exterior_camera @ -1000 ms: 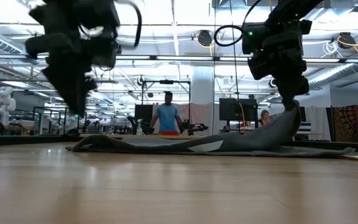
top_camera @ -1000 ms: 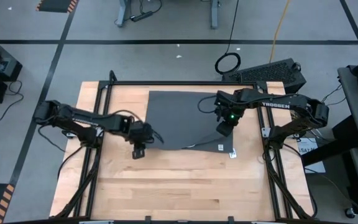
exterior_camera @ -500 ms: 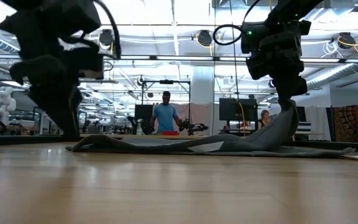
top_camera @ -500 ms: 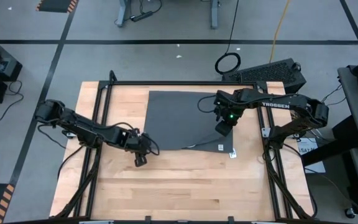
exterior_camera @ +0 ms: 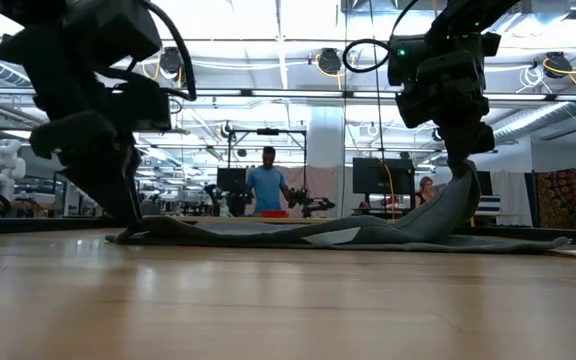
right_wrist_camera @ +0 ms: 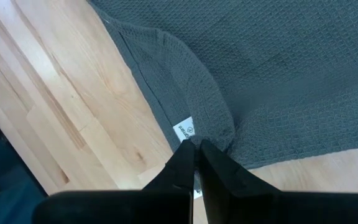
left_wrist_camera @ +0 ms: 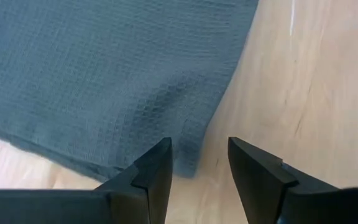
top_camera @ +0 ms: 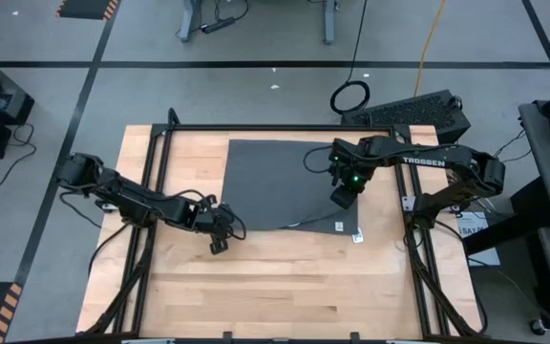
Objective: Roll towel
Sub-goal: Fold the gray towel on the center of table
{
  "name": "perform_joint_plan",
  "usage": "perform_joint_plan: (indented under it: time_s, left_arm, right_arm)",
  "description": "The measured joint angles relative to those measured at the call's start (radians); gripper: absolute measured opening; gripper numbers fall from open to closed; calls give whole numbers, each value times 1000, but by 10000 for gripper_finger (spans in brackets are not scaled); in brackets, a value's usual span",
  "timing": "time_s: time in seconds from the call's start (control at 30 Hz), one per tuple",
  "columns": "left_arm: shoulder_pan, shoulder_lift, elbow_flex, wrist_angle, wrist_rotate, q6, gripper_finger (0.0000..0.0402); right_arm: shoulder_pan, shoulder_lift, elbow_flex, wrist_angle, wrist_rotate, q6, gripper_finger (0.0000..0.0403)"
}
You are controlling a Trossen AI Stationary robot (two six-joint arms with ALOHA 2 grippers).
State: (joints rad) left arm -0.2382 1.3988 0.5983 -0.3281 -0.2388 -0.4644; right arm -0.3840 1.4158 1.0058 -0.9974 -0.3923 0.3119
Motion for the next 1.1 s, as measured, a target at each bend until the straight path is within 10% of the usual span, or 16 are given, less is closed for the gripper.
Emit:
perform_joint_plan:
  time_s: [0.4,0.8,1.1]
  left_arm:
    - [6,24,18,-24,-19,0,9]
    - [107,-137,303,-410,-51,292,3]
    - [394,-178,548,-470,-59,618,2]
  right_arm:
    - [0,0,0,-4,-1,0,4]
    - [-1,-116,5,-107,3,-16,4]
    - [-10,-298,138,-260,219,43,4]
